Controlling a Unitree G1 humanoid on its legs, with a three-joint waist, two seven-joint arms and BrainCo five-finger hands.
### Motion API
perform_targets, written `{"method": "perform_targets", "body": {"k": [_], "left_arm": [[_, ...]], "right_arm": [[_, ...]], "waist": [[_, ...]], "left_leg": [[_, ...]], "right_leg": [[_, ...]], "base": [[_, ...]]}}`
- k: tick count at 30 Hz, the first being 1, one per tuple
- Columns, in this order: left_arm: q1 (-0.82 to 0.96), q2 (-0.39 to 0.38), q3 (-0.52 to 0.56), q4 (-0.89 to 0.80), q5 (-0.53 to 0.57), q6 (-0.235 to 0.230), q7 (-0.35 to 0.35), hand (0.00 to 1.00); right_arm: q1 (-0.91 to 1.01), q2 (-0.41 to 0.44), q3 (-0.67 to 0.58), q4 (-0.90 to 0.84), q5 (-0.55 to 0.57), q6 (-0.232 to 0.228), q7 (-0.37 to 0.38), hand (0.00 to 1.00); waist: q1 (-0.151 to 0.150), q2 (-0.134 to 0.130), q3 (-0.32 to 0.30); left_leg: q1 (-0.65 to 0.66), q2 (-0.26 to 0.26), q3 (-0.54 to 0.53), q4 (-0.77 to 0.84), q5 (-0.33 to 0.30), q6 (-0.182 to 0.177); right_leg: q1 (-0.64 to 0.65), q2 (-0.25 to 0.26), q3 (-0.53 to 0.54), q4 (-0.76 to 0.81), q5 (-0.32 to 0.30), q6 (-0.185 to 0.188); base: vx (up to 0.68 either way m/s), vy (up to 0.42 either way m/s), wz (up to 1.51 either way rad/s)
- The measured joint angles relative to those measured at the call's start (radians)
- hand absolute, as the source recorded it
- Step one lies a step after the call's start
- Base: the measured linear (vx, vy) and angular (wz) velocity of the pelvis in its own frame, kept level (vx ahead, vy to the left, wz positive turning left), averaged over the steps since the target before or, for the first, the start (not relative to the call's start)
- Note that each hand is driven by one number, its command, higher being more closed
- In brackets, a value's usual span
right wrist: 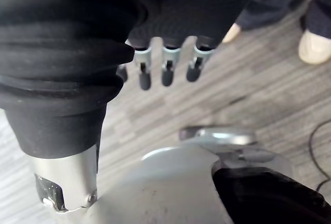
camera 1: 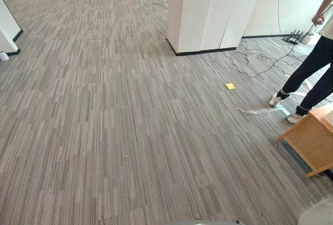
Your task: Organize washtable
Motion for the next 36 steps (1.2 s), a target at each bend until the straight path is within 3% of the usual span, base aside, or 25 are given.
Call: {"method": "perform_targets", "body": {"k": [8, 13, 15, 17, 19, 20, 21, 22, 23, 24, 27, 28, 29, 30, 31, 32, 33, 34, 35, 36], "left_arm": [[0.002, -0.010, 0.002, 0.000, -0.001, -0.020, 0.001, 0.00], [-0.004, -0.033, 0.026, 0.000, -0.001, -0.021, 0.001, 0.00], [-0.008, -0.034, 0.035, -0.001, -0.002, -0.020, 0.002, 0.00], [-0.014, -0.032, 0.089, -0.020, -0.011, -0.022, 0.002, 0.00], [-0.017, -0.049, 0.159, -0.048, -0.021, -0.021, 0.004, 0.00], [-0.020, -0.058, 0.180, -0.057, -0.023, -0.020, 0.007, 0.00], [-0.019, -0.058, 0.189, -0.058, -0.024, -0.019, 0.007, 0.00], [-0.017, -0.060, 0.213, -0.068, -0.029, -0.019, 0.007, 0.00], [-0.016, -0.062, 0.213, -0.069, -0.038, -0.020, 0.007, 0.00], [-0.013, -0.068, 0.212, -0.069, -0.040, -0.020, 0.007, 0.00], [0.016, -0.088, 0.194, -0.065, -0.041, -0.019, 0.007, 0.00], [0.032, -0.093, 0.194, -0.063, -0.041, -0.019, 0.007, 0.00], [0.048, -0.094, 0.194, -0.051, -0.041, -0.019, 0.007, 0.00], [0.073, -0.096, 0.195, -0.040, -0.041, -0.018, 0.007, 0.00], [0.092, -0.096, 0.200, -0.024, -0.041, -0.018, 0.004, 0.00], [0.094, -0.081, 0.201, -0.013, -0.040, -0.017, 0.006, 0.00], [0.082, -0.063, 0.190, 0.000, -0.039, -0.012, 0.006, 0.00], [0.070, -0.044, 0.173, -0.003, -0.038, -0.012, 0.006, 0.00], [0.068, -0.038, 0.170, -0.011, -0.037, -0.012, 0.005, 0.00], [0.064, -0.032, 0.155, -0.016, -0.037, -0.013, 0.005, 0.00]], "right_arm": [[-0.002, -0.003, -0.039, 0.003, 0.000, -0.004, -0.027, 0.00], [-0.005, -0.016, -0.060, 0.001, 0.001, -0.005, -0.039, 0.00], [-0.009, -0.013, -0.062, -0.005, 0.003, -0.003, -0.039, 0.00], [-0.016, 0.006, -0.063, -0.012, 0.004, -0.005, -0.040, 0.00], [-0.015, 0.011, -0.053, -0.030, 0.003, -0.002, -0.039, 0.00], [-0.010, 0.005, -0.033, -0.040, 0.003, -0.003, -0.039, 0.00], [-0.009, 0.007, -0.033, -0.039, 0.003, -0.002, -0.040, 0.00], [-0.016, 0.022, -0.026, -0.043, 0.004, 0.000, -0.040, 0.00], [-0.025, 0.018, -0.014, -0.052, 0.003, 0.003, -0.042, 0.00], [-0.046, 0.011, -0.014, -0.055, 0.004, 0.003, -0.041, 0.00], [-0.089, -0.014, -0.015, -0.054, 0.004, -0.005, -0.040, 0.00], [-0.088, -0.020, -0.014, -0.052, 0.004, -0.006, -0.040, 0.00], [-0.082, -0.020, -0.011, -0.048, 0.003, -0.004, -0.039, 0.00], [-0.064, -0.013, -0.009, -0.044, 0.002, -0.004, -0.039, 0.00], [-0.053, -0.003, -0.010, -0.033, 0.000, -0.004, -0.039, 0.00], [-0.050, 0.005, -0.011, -0.033, 0.001, -0.005, -0.038, 0.00], [-0.052, 0.009, -0.018, -0.035, 0.002, -0.007, -0.036, 0.00], [-0.051, 0.007, -0.018, -0.034, 0.002, -0.006, -0.036, 0.00], [-0.051, 0.007, -0.018, -0.031, 0.002, -0.006, -0.036, 0.00], [-0.048, 0.005, -0.018, -0.025, 0.003, -0.007, -0.036, 0.00]], "waist": [[-0.009, 0.007, -0.005], [-0.023, 0.045, -0.006], [-0.025, 0.039, 0.001], [-0.019, 0.013, 0.032], [-0.013, 0.005, 0.043], [0.003, 0.010, 0.062], [0.010, 0.007, 0.070], [0.028, -0.019, 0.083], [0.035, -0.017, 0.092], [0.036, -0.018, 0.089], [0.055, 0.018, 0.095], [0.067, 0.025, 0.094], [0.082, 0.020, 0.090], [0.091, 0.013, 0.065], [0.088, -0.023, 0.037], [0.086, -0.032, 0.033], [0.081, -0.049, 0.028], [0.068, -0.049, 0.034], [0.063, -0.045, 0.040], [0.054, -0.035, 0.044]], "left_leg": [[-0.032, 0.018, -0.025, -0.010, 0.000, -0.001], [-0.035, 0.015, -0.039, 0.000, 0.000, -0.001], [-0.047, 0.008, -0.055, 0.040, -0.002, -0.005], [-0.128, -0.013, -0.067, 0.257, -0.028, -0.049], [-0.245, -0.007, -0.045, 0.500, -0.023, -0.057], [-0.308, 0.028, 0.002, 0.661, 0.005, -0.102], [-0.336, 0.050, 0.031, 0.739, 0.047, -0.122], [-0.366, 0.063, 0.067, 0.800, 0.044, -0.107], [-0.403, 0.074, 0.092, 0.785, -0.053, -0.071], [-0.448, 0.075, 0.093, 0.727, -0.079, -0.070], [-0.535, 0.082, 0.051, 0.408, -0.041, -0.096], [-0.548, 0.085, 0.038, 0.375, -0.025, -0.096], [-0.549, 0.082, 0.052, 0.412, -0.014, -0.078], [-0.554, 0.052, 0.069, 0.461, -0.021, -0.032], [-0.551, 0.015, 0.095, 0.489, -0.052, 0.017], [-0.543, -0.010, 0.101, 0.490, -0.065, 0.036], [-0.505, -0.042, 0.102, 0.474, -0.085, 0.063], [-0.436, -0.073, 0.095, 0.436, -0.097, 0.083], [-0.391, -0.088, 0.084, 0.409, -0.101, 0.090], [-0.288, -0.096, 0.065, 0.353, -0.105, 0.103]], "right_leg": [[-0.029, 0.023, -0.008, -0.021, -0.004, -0.011], [-0.017, 0.017, -0.028, -0.019, -0.007, -0.010], [-0.029, 0.008, -0.031, 0.032, -0.042, -0.011], [-0.037, -0.013, -0.031, 0.134, -0.135, -0.037], [-0.028, -0.012, -0.046, 0.167, -0.159, -0.025], [0.004, -0.004, -0.080, 0.178, -0.190, -0.022], [0.028, -0.011, -0.085, 0.175, -0.201, -0.037], [0.048, -0.026, -0.091, 0.171, -0.225, -0.047], [0.062, -0.035, -0.094, 0.171, -0.245, -0.072], [0.058, -0.040, -0.099, 0.166, -0.253, -0.070], [0.037, -0.057, -0.095, 0.149, -0.287, -0.034], [0.044, -0.062, -0.083, 0.149, -0.298, -0.016], [0.060, -0.079, -0.073, 0.157, -0.322, -0.001], [0.070, -0.114, -0.053, 0.180, -0.353, 0.026], [0.056, -0.150, -0.020, 0.255, -0.364, 0.056], [0.028, -0.168, 0.010, 0.340, -0.360, 0.071], [-0.048, -0.184, 0.066, 0.551, -0.326, 0.063], [-0.105, -0.184, 0.106, 0.752, -0.269, 0.021], [-0.124, -0.177, 0.116, 0.840, -0.259, 0.006], [-0.142, -0.128, 0.121, 0.951, -0.266, 0.003]], "base": [[0.08, -0.030, 0.01], [0.13, 0.002, 0.03], [0.09, -0.003, 0.12], [0.04, -0.046, 0.36], [-0.01, -0.072, 0.47], [0.00, -0.091, 0.51], [0.03, -0.041, 0.48], [0.06, -0.018, 0.47], [0.06, 0.010, 0.45], [0.05, 0.014, 0.29], [0.10, 0.165, -0.12], [0.30, 0.317, -0.33], [0.46, 0.429, -0.34], [0.56, 0.447, -0.27], [0.51, 0.365, -0.16], [0.55, 0.327, 0.08], [0.53, 0.293, 0.32], [0.53, 0.271, 0.36], [0.52, 0.222, 0.36], [0.51, 0.195, 0.27]]}}
